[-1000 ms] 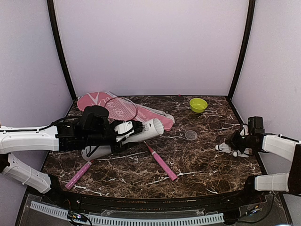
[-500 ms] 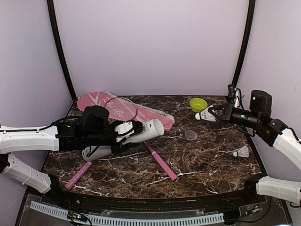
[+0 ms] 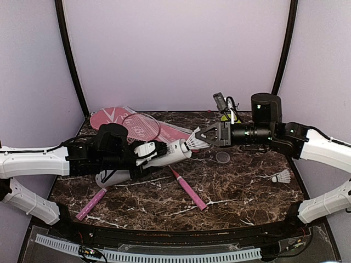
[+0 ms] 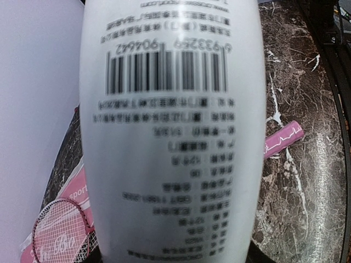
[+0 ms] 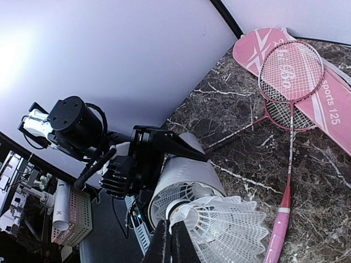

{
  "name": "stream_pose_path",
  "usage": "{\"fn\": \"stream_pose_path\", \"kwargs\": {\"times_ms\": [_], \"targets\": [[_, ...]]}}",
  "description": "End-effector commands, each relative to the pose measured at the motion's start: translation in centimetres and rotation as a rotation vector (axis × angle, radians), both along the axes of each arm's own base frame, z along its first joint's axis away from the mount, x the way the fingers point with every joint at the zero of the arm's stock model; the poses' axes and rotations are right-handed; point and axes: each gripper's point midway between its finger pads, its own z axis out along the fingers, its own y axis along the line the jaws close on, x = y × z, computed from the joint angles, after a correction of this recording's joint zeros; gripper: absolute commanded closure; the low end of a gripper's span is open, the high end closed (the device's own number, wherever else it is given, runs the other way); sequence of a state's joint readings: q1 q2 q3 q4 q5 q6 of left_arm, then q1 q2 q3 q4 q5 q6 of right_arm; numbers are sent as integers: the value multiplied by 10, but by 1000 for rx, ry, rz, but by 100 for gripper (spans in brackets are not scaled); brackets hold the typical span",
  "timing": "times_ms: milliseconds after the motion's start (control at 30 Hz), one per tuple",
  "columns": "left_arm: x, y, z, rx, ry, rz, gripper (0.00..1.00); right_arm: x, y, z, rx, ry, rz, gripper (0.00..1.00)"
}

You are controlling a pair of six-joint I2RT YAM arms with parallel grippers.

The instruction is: Pack up the badminton gear

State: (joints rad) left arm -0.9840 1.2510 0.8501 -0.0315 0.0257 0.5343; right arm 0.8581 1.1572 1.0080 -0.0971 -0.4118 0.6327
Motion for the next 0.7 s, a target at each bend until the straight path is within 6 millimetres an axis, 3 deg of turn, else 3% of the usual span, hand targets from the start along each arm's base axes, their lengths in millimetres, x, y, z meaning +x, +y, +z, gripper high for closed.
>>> {"fn": "stream_pose_path", "kwargs": {"times_ms": [0, 300, 667], "targets": [[3, -3, 16, -42, -23, 2, 44, 1, 13, 10, 25, -54, 4, 100], [3, -2, 17, -45, -27, 3, 44, -6, 28, -14, 12, 7, 47, 100], [3, -2, 17, -47, -28, 5, 44, -37, 43, -53, -29, 121, 150, 100]]}}
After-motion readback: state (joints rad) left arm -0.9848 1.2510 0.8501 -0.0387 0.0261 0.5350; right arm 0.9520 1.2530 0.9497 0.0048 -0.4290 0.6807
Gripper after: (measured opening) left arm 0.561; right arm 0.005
